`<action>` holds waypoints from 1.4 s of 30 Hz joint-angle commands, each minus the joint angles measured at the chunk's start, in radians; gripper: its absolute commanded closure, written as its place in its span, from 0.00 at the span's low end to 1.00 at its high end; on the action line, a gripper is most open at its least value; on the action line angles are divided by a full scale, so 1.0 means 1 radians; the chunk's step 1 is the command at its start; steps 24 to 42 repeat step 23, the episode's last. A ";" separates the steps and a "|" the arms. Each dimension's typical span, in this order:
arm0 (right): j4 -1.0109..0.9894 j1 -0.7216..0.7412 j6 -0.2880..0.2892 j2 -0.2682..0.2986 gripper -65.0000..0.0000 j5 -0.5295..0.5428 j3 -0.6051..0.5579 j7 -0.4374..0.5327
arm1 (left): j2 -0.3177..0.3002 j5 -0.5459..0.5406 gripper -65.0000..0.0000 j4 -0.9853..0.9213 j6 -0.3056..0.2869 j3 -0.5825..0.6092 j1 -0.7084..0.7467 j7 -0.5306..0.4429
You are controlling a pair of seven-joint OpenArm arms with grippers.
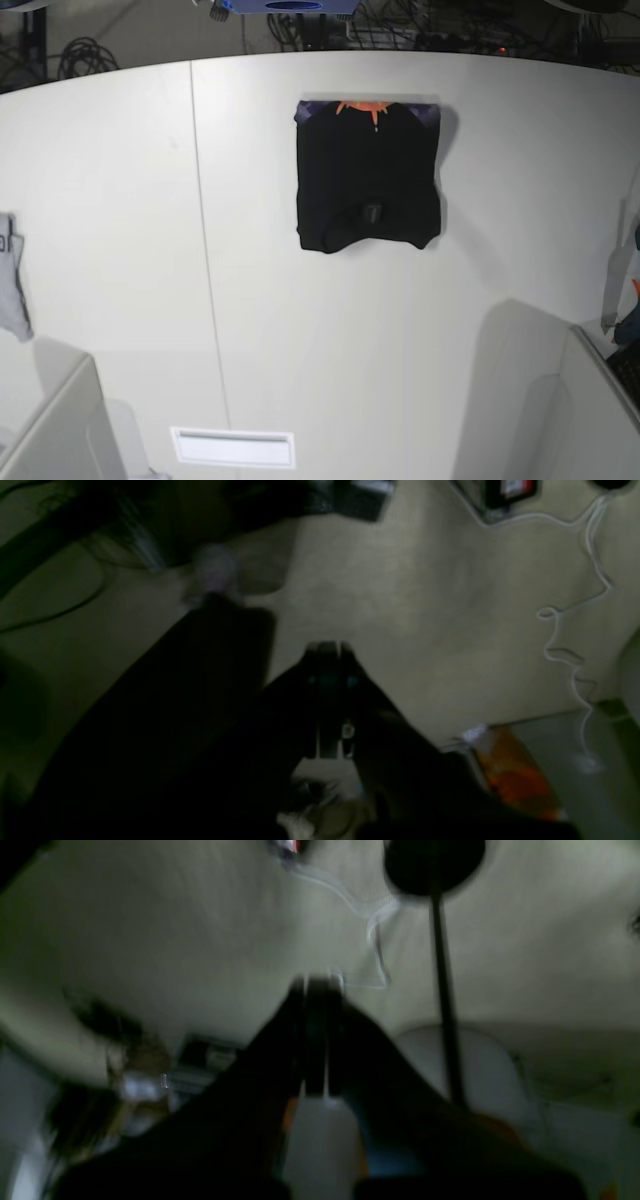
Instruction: Fold the T-shirt properly
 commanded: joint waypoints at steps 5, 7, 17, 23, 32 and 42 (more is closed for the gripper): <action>-0.686 0.236 0.001 -0.003 1.00 0.000 -0.002 0.342 | -0.070 0.032 1.00 -0.496 0.041 0.165 -0.179 -0.266; -0.967 0.346 0.002 -0.003 1.00 0.002 -0.006 0.531 | -0.084 0.035 1.00 -0.757 0.110 0.230 -0.311 -0.366; -1.158 0.454 0.002 -0.003 1.00 -0.003 -0.009 0.925 | 0.017 0.034 1.00 -0.975 0.437 0.584 -0.520 -0.509; -1.158 0.494 0.002 -0.001 1.00 -0.003 -0.011 0.925 | 0.065 0.029 1.00 -0.972 0.457 0.622 -0.519 -0.510; -1.158 0.494 0.002 -0.001 1.00 -0.003 -0.011 0.925 | 0.065 0.029 1.00 -0.972 0.457 0.622 -0.519 -0.510; -1.158 0.494 0.002 -0.001 1.00 -0.003 -0.011 0.925 | 0.065 0.029 1.00 -0.972 0.457 0.622 -0.519 -0.510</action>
